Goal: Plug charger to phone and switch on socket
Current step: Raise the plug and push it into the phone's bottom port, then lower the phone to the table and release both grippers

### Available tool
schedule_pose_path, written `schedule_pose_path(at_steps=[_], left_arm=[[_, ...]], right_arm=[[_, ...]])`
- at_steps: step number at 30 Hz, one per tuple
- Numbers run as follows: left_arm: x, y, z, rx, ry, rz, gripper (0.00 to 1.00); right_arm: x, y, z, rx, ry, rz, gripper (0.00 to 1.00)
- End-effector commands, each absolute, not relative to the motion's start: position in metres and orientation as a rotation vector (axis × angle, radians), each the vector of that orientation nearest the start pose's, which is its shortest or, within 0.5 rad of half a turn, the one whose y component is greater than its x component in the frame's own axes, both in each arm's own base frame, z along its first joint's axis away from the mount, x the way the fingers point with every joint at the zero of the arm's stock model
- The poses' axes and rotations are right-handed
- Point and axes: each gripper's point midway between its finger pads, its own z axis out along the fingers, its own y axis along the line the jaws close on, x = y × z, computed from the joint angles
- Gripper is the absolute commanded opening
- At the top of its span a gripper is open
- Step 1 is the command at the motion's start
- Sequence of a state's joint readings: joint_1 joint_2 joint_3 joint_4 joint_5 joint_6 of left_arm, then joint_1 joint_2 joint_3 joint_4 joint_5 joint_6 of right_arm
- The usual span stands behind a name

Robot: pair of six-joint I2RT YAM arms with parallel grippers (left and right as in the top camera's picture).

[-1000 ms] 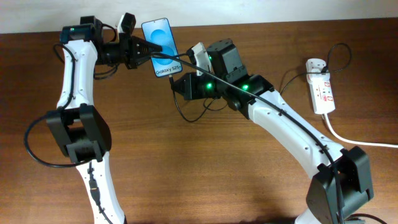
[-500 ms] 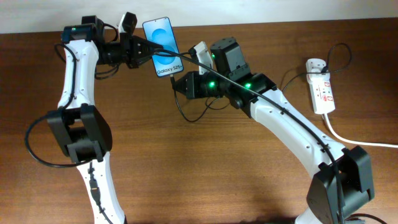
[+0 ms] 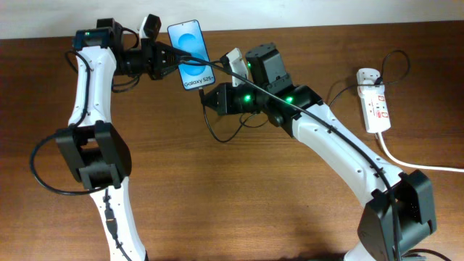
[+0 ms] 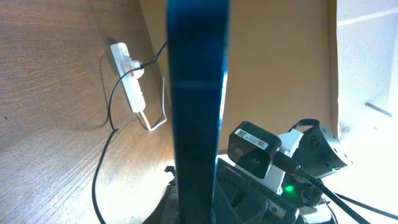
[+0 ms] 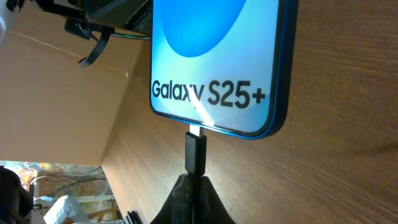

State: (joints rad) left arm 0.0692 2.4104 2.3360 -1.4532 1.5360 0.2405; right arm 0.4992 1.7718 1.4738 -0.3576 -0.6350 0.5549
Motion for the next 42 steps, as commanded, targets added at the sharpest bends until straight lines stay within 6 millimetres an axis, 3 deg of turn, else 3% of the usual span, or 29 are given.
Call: schedule_pose_path(at_steps=[1,8,16,23,24,26,27,29,31,33,35,37,38,42], left_arm=[[0.471,-0.147,0.283,0.325,2.001,-1.988,0.00],[0.471,-0.147,0.274,0.323,2.058,-1.942,0.00],[0.462,-0.157,0.282,0.274,2.056,-2.040,0.00],[0.461,-0.159,0.276,0.281,2.092,-2.015,0.00],[0.461,-0.159,0.276,0.283,2.091,-2.013,0.00],[0.464,-0.158,0.274,0.311,2.089,-1.977,0.00],[0.467,-0.154,0.267,0.316,2.121,-1.928,0.00],[0.474,-0.136,0.241,0.271,2.278,-1.758,0.00],[0.476,-0.120,0.205,0.160,2.525,-1.532,0.00],[0.463,-0.109,0.170,0.089,2.778,-1.283,0.00],[0.455,-0.121,0.159,0.137,2.845,-1.225,0.00],[0.448,-0.123,0.131,0.130,3.002,-0.972,0.00],[0.444,-0.130,0.124,0.109,3.041,-0.942,0.00],[0.425,-0.182,0.089,0.261,3.090,-0.943,0.00]], right_arm=[[0.390,0.323,0.234,-0.312,2.336,1.262,0.04],[0.399,0.308,0.238,-0.289,2.323,1.298,0.04],[0.399,0.312,0.235,-0.285,2.326,1.256,0.04],[0.403,0.313,0.239,-0.285,2.302,1.250,0.05],[0.403,0.313,0.239,-0.285,2.302,1.251,0.20],[0.400,0.313,0.237,-0.283,2.319,1.256,0.37],[0.395,0.313,0.234,-0.284,2.343,1.269,0.50],[0.384,0.308,0.220,-0.257,2.436,1.267,0.65],[0.375,0.303,0.209,-0.229,2.513,1.252,0.71],[0.363,0.296,0.197,-0.256,2.583,1.217,0.72],[0.358,0.287,0.189,-0.222,2.641,1.185,0.74],[0.355,0.266,0.190,-0.216,2.668,1.128,0.76],[0.353,0.258,0.192,-0.215,2.673,1.113,0.77],[0.341,0.217,0.225,-0.212,2.632,1.126,0.81]])
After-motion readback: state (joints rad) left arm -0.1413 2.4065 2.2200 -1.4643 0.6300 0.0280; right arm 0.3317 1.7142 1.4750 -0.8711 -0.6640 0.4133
